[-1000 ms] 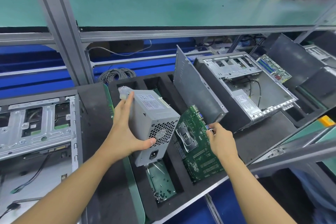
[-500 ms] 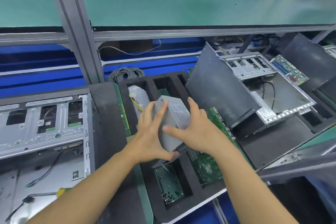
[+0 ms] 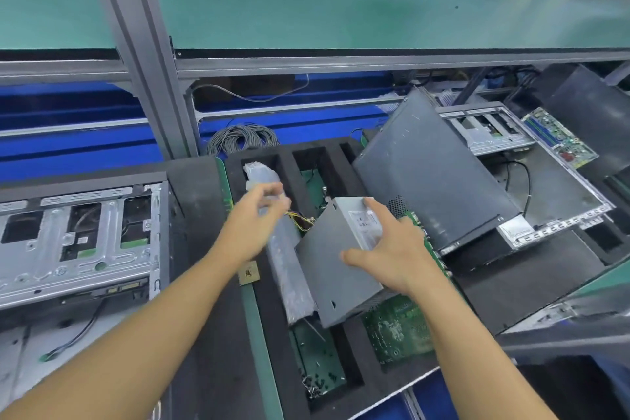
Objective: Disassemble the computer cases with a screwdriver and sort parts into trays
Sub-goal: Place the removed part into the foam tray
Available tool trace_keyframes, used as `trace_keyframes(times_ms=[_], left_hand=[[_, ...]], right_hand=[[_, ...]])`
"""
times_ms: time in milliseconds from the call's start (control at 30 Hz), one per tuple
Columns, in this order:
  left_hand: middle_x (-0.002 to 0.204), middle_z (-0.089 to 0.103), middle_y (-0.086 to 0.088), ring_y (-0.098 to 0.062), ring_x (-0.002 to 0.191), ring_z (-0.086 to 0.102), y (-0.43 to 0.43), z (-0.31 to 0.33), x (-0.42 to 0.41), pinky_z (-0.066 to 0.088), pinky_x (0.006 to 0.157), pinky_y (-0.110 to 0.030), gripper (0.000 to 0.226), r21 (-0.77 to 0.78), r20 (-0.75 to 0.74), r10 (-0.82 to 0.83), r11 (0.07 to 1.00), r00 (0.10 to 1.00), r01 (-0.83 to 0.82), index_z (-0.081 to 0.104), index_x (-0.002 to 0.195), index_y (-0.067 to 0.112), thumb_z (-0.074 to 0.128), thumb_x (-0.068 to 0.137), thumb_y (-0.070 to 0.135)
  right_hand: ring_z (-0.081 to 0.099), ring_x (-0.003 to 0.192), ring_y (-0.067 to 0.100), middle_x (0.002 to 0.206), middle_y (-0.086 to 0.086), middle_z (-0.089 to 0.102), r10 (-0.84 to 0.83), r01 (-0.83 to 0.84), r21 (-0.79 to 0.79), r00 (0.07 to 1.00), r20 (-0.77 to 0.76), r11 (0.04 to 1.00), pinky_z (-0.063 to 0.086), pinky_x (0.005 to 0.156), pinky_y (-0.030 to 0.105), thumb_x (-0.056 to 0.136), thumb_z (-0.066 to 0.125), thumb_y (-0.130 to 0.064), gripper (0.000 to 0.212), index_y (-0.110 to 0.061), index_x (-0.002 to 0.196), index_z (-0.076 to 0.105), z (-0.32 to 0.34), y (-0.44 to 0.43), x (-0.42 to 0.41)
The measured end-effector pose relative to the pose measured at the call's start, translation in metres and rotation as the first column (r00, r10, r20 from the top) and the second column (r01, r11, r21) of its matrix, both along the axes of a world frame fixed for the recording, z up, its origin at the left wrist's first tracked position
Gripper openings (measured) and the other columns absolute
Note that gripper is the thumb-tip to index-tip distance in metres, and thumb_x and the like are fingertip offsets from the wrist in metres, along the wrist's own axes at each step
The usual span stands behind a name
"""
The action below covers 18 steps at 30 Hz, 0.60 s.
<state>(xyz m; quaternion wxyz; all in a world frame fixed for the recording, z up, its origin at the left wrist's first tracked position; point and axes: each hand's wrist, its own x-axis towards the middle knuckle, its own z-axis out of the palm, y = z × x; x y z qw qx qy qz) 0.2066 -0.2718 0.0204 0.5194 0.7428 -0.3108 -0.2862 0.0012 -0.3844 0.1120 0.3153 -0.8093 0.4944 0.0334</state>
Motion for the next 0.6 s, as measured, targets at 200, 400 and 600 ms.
trace_keyframes(times_ms=[200,400,600], left_hand=[[0.122,0.067,0.003,-0.021,0.114,0.061,-0.025,-0.047,0.005,0.049,0.094,-0.03,0.033,0.756,0.145,-0.672,0.549,0.726,0.357,0.069,0.118,0.025,0.058,0.086,0.025],[0.137,0.034,-0.01,-0.035,0.127,0.036,-0.028,-0.088,-0.032,0.033,0.093,-0.043,0.09,0.911,0.304,-0.895,0.373,0.326,0.175,0.034,0.139,0.035,0.073,0.064,0.066],[0.165,-0.006,-0.01,-0.049,0.147,-0.011,-0.037,-0.11,-0.046,0.001,0.111,-0.072,0.095,0.951,0.302,-0.929,0.308,0.212,-0.008,0.001,0.157,0.036,0.062,0.087,0.055]], right_hand=[[0.025,0.106,0.016,0.102,-0.008,0.033,0.056,-0.056,0.017,0.998,-0.042,0.998,0.048,0.09,0.045,0.06,0.073,-0.056,0.092,-0.065,0.136,0.02,-0.008,0.004,-0.011],[0.025,0.109,0.013,0.111,-0.009,0.033,0.058,-0.057,0.037,0.998,-0.03,0.998,0.042,0.085,0.037,0.063,0.073,-0.057,0.092,-0.063,0.138,0.02,-0.023,0.014,-0.021],[0.024,0.106,0.01,0.104,-0.018,0.031,0.043,-0.042,-0.043,0.999,0.003,0.998,0.038,0.082,0.032,0.06,0.07,-0.061,0.093,-0.064,0.139,0.019,-0.021,0.01,-0.028]])
